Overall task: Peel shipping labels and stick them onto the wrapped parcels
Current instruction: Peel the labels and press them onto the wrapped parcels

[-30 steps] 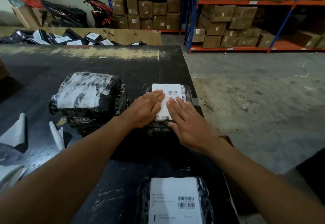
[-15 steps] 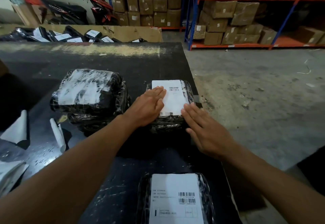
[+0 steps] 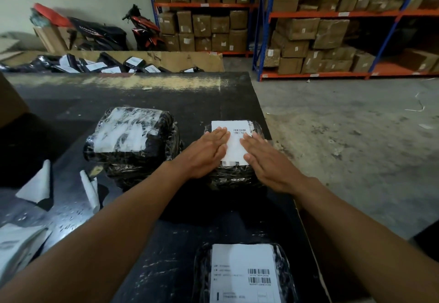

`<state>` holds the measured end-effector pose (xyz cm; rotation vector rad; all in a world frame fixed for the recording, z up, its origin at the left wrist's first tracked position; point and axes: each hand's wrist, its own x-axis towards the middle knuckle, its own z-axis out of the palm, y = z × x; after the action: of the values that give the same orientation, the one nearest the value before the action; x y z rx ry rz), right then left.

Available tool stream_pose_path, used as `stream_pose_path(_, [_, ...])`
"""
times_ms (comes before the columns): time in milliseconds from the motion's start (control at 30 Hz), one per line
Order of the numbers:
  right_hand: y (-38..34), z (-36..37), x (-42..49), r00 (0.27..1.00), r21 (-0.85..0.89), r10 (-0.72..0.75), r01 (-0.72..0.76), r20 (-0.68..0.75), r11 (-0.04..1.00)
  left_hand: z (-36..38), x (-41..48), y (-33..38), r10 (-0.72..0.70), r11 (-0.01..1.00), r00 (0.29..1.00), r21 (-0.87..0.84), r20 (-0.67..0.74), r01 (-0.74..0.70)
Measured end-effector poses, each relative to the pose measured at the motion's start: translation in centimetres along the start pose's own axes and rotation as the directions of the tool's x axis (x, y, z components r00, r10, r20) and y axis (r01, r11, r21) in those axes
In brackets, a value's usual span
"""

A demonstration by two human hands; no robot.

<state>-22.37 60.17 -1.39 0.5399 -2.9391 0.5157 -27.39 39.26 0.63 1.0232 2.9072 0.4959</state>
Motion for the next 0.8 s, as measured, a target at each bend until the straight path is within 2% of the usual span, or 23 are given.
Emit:
stream_pose_path(167, [0.8,-0.1,0.0,1.0,0.042,-0.015,0.015,0.0,0.999,0.2,-2.3,0.1,0.135,0.975,0.988,0.171,0.07,-0.145])
stream_pose_path(233, [1.0,-0.2,0.1,1.0,0.041,-0.028,0.027,0.011,0.999,0.4,-4.5,-0.6,0.241,0.932,0.968,0.261,0.071,-0.251])
stream_pose_path(300, [1.1,-0.2,0.1,0.999,0.035,-0.032,0.031,0.026,0.999,0.2,-7.3,-1.9,0.363,0.875,0.932,0.339,0.015,-0.346])
stream_pose_path(400, [1.1,0.0,0.2,1.0,0.025,-0.02,0.02,0.015,0.999,-0.5,-9.1,-2.6,0.501,0.834,0.85,0.354,-0.163,-0.423])
stream_pose_path(467, [1.0,0.1,0.2,1.0,0.015,-0.016,0.016,0.012,1.0,-0.6,-7.6,-0.6,0.478,0.858,0.858,0.311,-0.188,-0.41])
stream_pose_path(600, [1.1,0.1,0.1,0.999,0.024,-0.029,0.028,0.019,0.999,1.3,-3.8,0.9,0.303,0.902,0.952,0.333,-0.038,-0.273])
stream_pose_path(733, [1.6,0.0,-0.1,0.999,0.038,-0.047,0.046,0.025,0.998,0.8,-6.9,-2.0,0.386,0.851,0.922,0.382,0.009,-0.36])
stream_pose_path(800, [1.9,-0.1,-0.1,0.998,0.047,-0.055,0.053,0.025,0.997,-0.2,-8.7,-2.8,0.415,0.855,0.909,0.358,-0.04,-0.375])
